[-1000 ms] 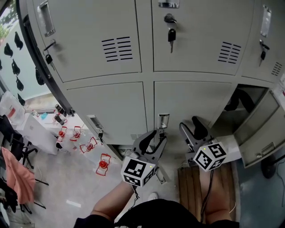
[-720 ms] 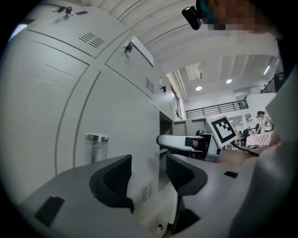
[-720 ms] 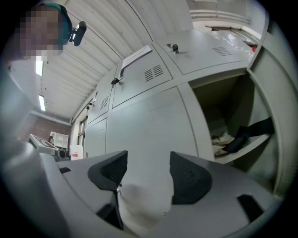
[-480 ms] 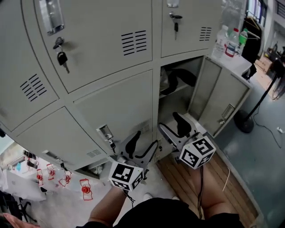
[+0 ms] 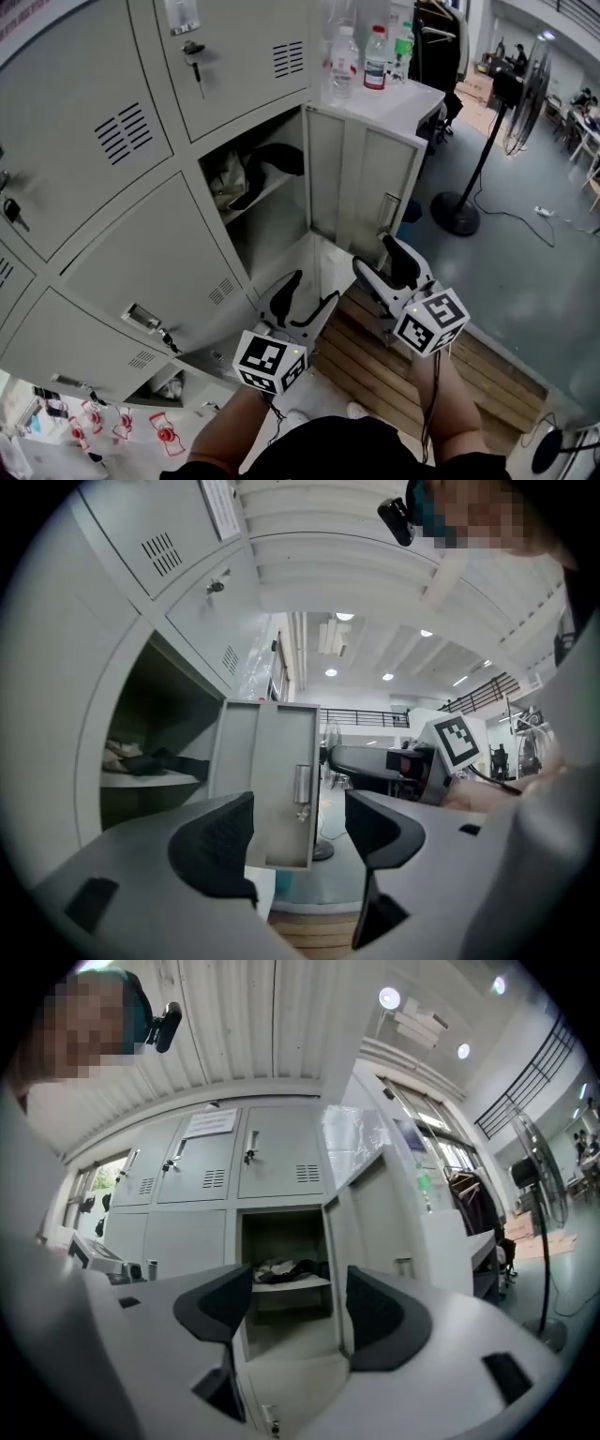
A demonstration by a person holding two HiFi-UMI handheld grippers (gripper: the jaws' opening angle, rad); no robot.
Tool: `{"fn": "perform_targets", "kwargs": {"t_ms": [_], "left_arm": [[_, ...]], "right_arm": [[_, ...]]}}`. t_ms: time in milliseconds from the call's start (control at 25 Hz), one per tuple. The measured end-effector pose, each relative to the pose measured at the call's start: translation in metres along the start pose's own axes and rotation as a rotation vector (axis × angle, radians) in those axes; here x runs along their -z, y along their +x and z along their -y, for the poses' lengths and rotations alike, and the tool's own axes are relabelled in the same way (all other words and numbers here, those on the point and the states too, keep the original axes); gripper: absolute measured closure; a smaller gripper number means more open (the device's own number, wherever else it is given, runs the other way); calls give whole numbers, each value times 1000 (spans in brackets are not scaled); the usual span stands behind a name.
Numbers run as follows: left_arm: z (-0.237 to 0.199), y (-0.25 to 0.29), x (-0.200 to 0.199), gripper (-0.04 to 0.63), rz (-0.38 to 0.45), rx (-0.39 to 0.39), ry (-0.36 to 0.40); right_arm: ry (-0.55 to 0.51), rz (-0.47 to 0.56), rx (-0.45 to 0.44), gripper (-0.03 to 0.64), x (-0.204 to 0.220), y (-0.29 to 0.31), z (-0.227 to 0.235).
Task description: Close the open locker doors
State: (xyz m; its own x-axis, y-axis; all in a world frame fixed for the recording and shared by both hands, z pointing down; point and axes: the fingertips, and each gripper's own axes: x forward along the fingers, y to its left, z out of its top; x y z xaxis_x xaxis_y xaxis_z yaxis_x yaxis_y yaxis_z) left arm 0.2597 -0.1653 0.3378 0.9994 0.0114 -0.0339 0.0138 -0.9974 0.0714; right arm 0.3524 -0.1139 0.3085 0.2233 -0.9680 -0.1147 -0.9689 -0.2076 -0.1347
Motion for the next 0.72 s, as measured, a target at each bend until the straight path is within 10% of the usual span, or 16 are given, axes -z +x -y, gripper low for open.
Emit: {"fn": "perform_targets", "kwargs": {"t_ms": [720], "left_arm": [[54, 93, 12, 284, -21, -73, -1]], "right_arm": [[61, -58, -33, 350, 15, -14, 127]]}}
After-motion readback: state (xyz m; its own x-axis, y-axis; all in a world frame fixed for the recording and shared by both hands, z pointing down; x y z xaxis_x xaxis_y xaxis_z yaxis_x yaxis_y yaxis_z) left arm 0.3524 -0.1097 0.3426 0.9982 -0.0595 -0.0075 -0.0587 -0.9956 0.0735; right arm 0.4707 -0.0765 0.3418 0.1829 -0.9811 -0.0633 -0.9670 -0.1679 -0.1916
